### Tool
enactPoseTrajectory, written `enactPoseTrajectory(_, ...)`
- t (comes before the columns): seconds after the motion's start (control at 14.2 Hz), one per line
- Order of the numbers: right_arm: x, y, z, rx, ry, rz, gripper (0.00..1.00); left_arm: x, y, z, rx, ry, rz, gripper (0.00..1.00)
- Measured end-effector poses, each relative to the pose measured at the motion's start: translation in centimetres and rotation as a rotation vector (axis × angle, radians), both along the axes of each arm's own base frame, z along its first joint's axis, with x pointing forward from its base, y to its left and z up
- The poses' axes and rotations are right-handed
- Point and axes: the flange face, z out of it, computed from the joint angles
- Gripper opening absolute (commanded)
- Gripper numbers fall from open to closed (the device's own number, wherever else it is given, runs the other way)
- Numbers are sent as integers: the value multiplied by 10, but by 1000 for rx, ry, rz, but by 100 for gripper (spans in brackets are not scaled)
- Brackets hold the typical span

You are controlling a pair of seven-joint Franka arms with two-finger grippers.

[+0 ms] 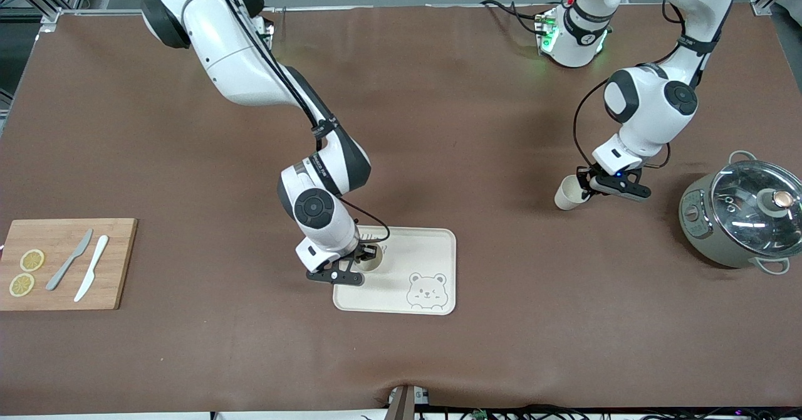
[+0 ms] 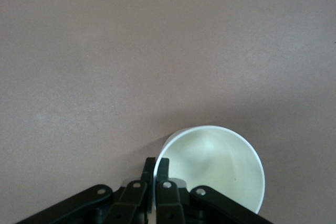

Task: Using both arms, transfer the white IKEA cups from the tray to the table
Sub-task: 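Grasp the second cup with the right gripper while the left lowers its cup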

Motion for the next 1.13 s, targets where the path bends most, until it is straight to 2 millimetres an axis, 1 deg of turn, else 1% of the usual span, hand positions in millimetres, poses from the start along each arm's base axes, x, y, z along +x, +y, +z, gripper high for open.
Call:
enactPoseTrajectory(0.07, 0, 0, 0, 0, 0, 0, 0, 0, -2, 0, -1, 0, -5, 97)
enactPoseTrajectory(0.42, 2, -2, 1, -2, -3, -3, 0, 0, -5, 0, -2, -1, -10, 97)
enactPoseTrajectory(0.49, 3, -3, 1, -3, -6, -5, 0, 0, -5, 0, -1, -1, -10, 100)
enactPoseTrajectory(0.64, 5, -4, 6, 2, -14, -7, 0, 0, -5, 0, -1, -3, -9, 100)
enactPoseTrajectory(0.78, 8, -4, 16, 6, -21, -9, 0, 0, -5, 2, -1, -8, -9, 100)
enactPoseTrajectory(0.92, 11, -13, 27, -5, -1, -20, 0, 3, -4, 11, 0, -25, -8, 100)
enactPoseTrajectory(1.06, 18, -30, 46, -17, 20, -22, 0, 5, -4, 28, -10, -21, -10, 100)
enactPoseTrajectory(1.13, 22, -42, 60, -22, 30, -13, 0, 7, -4, 41, -20, -11, -7, 100)
